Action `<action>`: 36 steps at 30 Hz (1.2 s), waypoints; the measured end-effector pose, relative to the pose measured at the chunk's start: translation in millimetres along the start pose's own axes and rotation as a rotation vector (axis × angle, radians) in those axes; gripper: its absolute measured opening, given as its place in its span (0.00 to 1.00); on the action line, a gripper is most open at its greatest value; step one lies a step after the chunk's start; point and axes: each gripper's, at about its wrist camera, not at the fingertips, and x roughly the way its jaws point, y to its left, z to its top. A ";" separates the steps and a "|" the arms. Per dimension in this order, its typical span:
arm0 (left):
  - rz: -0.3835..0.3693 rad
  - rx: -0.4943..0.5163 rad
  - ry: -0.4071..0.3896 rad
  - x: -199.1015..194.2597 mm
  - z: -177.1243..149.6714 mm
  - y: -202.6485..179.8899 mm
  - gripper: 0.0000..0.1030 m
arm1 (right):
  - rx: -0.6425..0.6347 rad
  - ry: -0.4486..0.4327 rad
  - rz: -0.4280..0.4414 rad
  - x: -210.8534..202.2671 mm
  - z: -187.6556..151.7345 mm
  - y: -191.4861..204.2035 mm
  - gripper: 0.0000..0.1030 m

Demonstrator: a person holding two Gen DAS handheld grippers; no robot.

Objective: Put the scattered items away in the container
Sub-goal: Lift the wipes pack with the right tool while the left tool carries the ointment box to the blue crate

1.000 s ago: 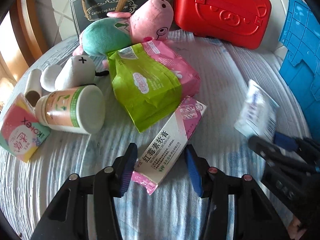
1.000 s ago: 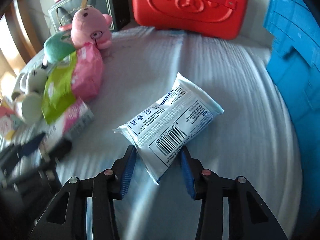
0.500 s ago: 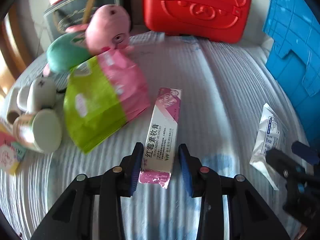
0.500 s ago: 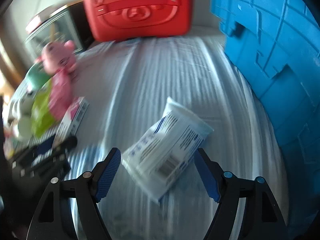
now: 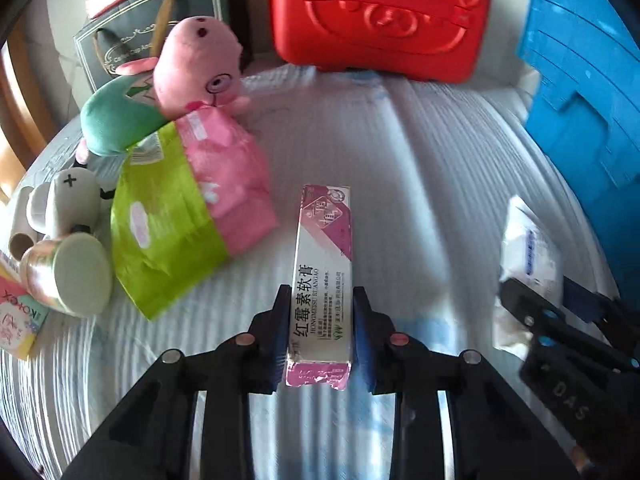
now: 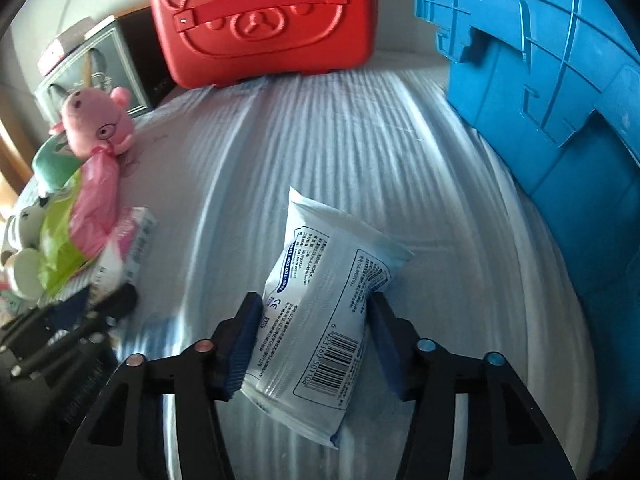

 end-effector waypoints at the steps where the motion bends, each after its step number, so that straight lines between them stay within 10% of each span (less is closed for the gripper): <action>1: 0.011 0.009 -0.009 -6.5 -3.1 -2.8 0.27 | -0.002 0.003 0.013 -3.6 -2.5 0.0 0.48; 19: 0.080 -0.063 -0.237 -233.3 -30.2 -10.4 0.27 | -0.162 -0.257 0.131 -223.3 -16.0 39.0 0.48; 36: -0.080 0.063 -0.474 -379.4 -42.2 -105.1 0.27 | -0.082 -0.555 -0.047 -420.1 -35.5 -49.0 0.48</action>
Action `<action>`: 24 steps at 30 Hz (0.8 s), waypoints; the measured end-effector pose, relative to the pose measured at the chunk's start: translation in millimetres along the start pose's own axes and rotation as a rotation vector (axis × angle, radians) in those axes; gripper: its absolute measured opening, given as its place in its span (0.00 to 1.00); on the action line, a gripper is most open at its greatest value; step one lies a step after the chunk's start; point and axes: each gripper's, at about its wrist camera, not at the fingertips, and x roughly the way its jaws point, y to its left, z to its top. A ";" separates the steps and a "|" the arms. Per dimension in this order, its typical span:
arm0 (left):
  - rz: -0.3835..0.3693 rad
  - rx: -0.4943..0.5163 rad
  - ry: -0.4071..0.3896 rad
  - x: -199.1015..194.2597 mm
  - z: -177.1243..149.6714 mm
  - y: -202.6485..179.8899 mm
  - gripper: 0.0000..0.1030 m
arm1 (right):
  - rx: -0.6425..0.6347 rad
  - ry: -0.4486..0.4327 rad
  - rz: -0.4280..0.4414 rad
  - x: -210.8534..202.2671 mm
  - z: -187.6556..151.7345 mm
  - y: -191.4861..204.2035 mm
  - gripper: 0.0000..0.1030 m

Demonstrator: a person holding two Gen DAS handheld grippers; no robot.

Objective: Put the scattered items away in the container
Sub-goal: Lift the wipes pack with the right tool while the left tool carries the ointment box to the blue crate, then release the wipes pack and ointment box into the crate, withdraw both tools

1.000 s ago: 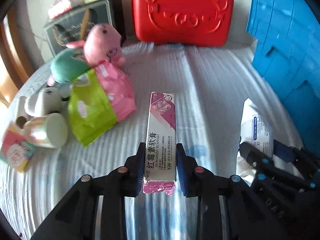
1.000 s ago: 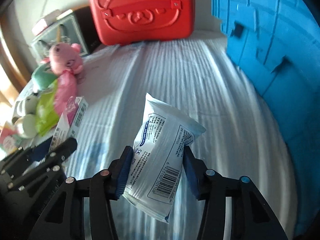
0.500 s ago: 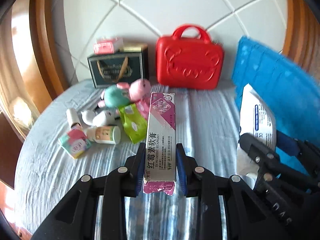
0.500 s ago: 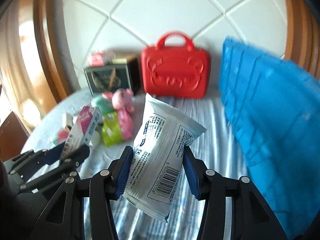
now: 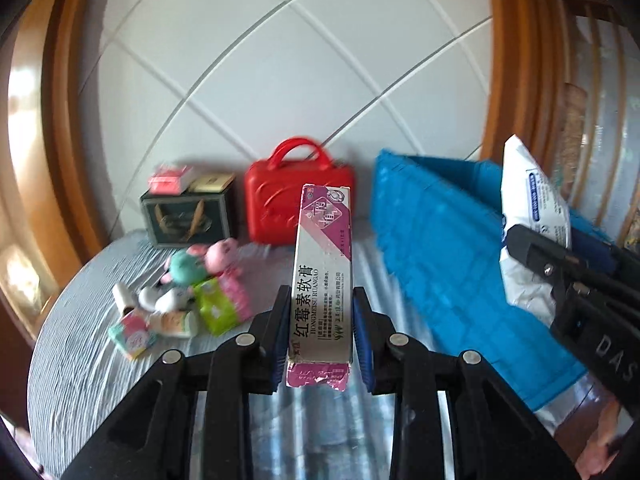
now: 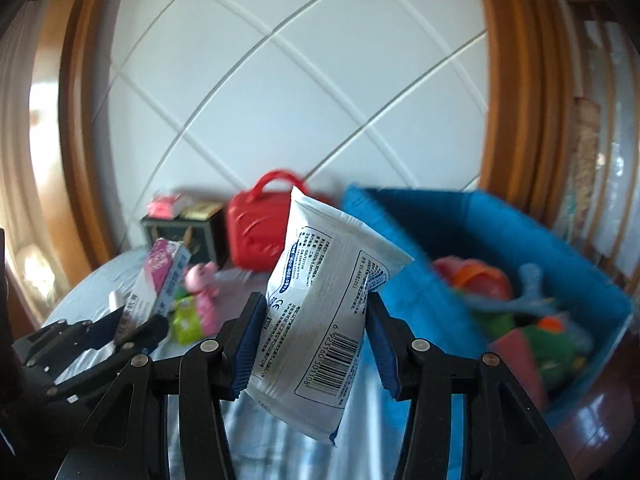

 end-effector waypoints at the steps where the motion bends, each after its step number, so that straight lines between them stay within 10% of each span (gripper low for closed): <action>1: -0.005 0.007 -0.007 0.2 3.5 -14.3 0.27 | 0.006 -0.016 -0.017 -4.5 3.3 -15.2 0.48; 10: -0.053 0.016 -0.074 14.0 37.2 -184.0 0.27 | -0.001 -0.074 -0.089 -6.0 10.3 -190.7 0.48; 17: -0.036 0.018 0.108 76.6 42.9 -305.7 0.27 | -0.017 0.064 -0.057 49.8 -9.9 -319.0 0.48; 24: 0.015 0.041 0.254 111.0 31.4 -352.7 0.28 | -0.014 0.159 0.041 86.5 -35.7 -358.8 0.49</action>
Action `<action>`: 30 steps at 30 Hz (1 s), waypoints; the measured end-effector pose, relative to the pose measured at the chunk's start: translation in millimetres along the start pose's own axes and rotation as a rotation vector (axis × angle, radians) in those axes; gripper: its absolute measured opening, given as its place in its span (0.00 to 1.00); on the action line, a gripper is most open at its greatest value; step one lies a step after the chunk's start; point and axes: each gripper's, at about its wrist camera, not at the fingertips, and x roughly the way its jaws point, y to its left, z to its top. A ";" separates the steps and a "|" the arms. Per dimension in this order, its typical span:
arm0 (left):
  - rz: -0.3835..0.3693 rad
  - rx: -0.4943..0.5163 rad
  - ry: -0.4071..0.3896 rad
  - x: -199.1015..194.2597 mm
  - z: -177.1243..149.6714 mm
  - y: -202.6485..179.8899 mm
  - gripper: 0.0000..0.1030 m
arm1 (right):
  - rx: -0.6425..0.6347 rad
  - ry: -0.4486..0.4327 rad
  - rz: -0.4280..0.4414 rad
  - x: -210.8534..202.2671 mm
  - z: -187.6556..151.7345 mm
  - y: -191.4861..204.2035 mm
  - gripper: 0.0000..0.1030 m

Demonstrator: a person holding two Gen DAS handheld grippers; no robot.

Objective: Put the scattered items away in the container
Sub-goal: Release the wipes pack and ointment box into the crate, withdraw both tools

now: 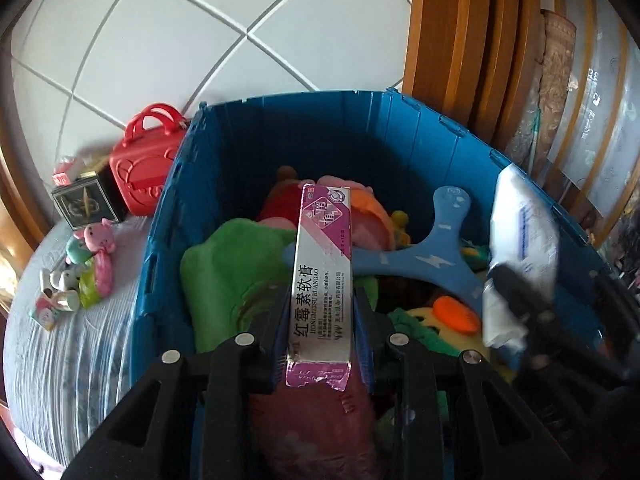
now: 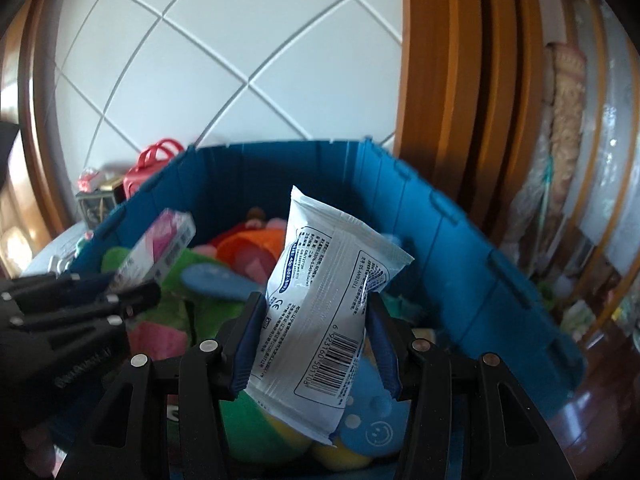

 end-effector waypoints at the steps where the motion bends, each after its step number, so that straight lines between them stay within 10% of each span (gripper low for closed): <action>1: 0.005 0.004 0.005 -0.4 -0.3 -2.7 0.28 | -0.003 0.009 0.011 3.1 -0.7 -1.9 0.49; 9: 0.066 0.002 -0.036 -13.8 -4.0 -3.5 0.75 | -0.013 0.020 0.014 6.3 -5.2 -12.2 0.55; 19: 0.080 -0.015 -0.081 -40.4 -14.4 3.6 0.76 | -0.009 -0.024 -0.028 -17.5 -9.0 -24.8 1.00; 30: 0.152 -0.105 -0.134 -85.9 -42.7 54.4 0.77 | 0.020 -0.111 0.028 -53.4 -11.1 -8.0 1.00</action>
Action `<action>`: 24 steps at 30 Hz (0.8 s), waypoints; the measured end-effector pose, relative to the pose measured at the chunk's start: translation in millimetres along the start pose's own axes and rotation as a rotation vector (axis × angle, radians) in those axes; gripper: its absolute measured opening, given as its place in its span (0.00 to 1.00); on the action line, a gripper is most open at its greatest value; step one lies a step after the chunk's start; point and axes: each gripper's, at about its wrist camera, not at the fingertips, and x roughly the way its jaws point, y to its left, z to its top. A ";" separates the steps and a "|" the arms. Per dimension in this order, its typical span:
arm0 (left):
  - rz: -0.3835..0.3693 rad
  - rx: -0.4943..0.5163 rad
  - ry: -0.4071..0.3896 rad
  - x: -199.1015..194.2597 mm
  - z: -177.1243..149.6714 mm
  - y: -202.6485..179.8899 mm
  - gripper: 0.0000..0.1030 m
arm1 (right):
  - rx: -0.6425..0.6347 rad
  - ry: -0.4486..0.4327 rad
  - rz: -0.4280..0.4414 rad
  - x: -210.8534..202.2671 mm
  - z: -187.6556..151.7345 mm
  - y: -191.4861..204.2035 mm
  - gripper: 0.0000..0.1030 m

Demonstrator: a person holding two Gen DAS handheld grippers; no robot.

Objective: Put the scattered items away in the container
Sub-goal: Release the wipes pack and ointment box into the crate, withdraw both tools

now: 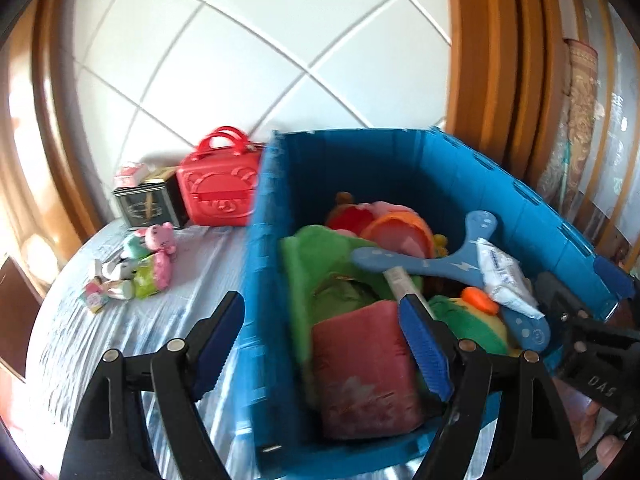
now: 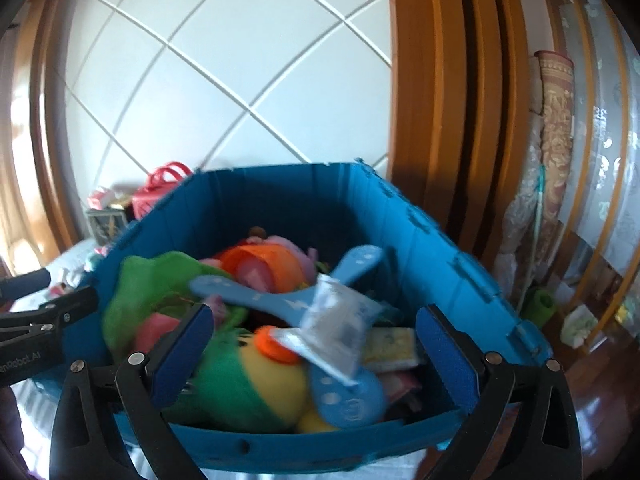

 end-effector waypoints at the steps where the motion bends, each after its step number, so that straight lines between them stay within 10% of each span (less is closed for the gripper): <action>1: 0.013 -0.010 -0.005 -3.6 -1.1 9.5 0.77 | 0.001 -0.007 0.025 -2.9 1.0 8.2 1.00; 15: 0.114 -0.127 -0.025 -31.1 -59.0 236.1 0.77 | -0.123 -0.071 0.165 -45.2 -4.6 222.6 1.00; 24: 0.111 -0.137 0.077 -6.5 -86.3 378.7 0.77 | -0.150 0.036 0.195 -41.3 -34.9 382.5 1.00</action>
